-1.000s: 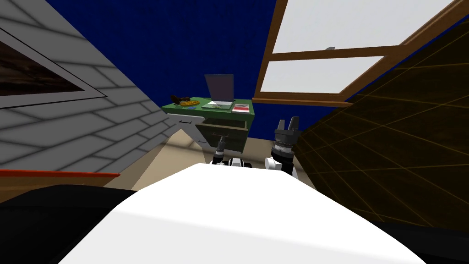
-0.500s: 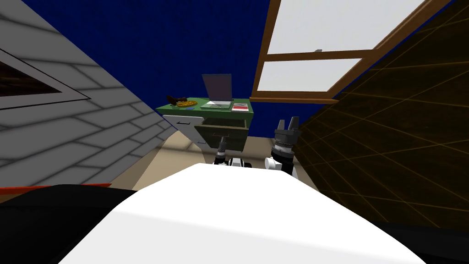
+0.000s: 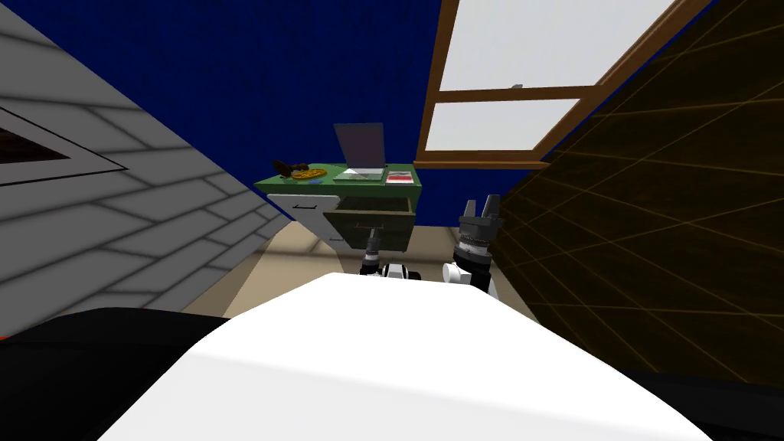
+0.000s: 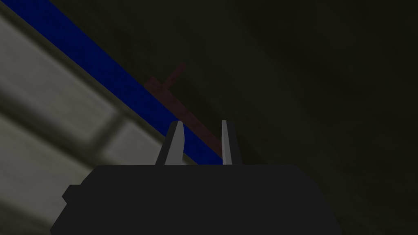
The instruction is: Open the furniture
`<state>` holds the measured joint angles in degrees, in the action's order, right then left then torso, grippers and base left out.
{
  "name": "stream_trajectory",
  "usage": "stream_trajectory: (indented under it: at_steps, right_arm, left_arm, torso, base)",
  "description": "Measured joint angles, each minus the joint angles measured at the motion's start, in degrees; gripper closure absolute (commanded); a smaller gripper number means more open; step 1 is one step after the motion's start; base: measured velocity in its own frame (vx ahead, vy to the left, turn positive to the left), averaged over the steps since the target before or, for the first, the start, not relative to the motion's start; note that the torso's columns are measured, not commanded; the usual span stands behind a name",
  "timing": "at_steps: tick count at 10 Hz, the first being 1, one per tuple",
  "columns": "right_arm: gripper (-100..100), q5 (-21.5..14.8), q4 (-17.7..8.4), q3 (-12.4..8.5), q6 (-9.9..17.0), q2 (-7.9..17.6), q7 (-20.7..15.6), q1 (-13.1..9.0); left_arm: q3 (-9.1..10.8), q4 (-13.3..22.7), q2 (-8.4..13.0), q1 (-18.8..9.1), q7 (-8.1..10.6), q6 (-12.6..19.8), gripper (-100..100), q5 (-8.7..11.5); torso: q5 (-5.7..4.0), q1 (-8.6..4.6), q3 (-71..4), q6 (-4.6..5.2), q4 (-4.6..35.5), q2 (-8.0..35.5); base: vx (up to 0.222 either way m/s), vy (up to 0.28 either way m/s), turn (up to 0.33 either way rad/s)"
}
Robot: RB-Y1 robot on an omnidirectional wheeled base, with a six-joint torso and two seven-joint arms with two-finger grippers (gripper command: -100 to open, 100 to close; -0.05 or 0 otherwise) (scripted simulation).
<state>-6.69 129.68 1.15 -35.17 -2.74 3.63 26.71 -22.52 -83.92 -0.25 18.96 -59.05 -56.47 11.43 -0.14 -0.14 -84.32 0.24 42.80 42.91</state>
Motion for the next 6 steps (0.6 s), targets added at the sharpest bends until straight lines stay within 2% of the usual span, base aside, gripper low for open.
stream_trajectory:
  at_steps: [2,3,5,6]
  right_arm:
    - [0,0.0,0.0,0.0,0.0,0.0,0.0,0.0]
    - [0,0.0,0.0,0.0,0.0,0.0,0.0,0.0]
    - [0,0.0,0.0,0.0,0.0,0.0,0.0,0.0]
    - [0,0.0,0.0,0.0,0.0,0.0,0.0,0.0]
  left_arm:
    - [-1.33,0.3,-0.8,0.0,-3.13,-0.3,100,1.1]
    - [-2.36,0.0,-1.3,0.4,-4.77,-0.6,100,2.7]
    - [-3.31,-0.1,-1.6,0.5,-7.83,-0.5,100,3.9]
    - [-3.26,0.0,-1.6,0.4,-8.05,-0.3,-100,4.1]
  torso:
    - [-0.08,-0.22,0.0,-0.21,0.0,-0.1]
    - [-0.05,-0.19,0.0,-0.04,0.0,0.0]
    - [-0.1,-0.21,0.0,-0.23,0.0,0.0]
    - [-0.08,-0.17,-0.1,-0.3,-0.1,-0.1]
  base:
    - [-0.05,0.055,-0.11]
    - [-0.064,0.077,-0.152]
    - [-0.024,0.017,-0.006]
    - [-0.015,0.013,-0.122]
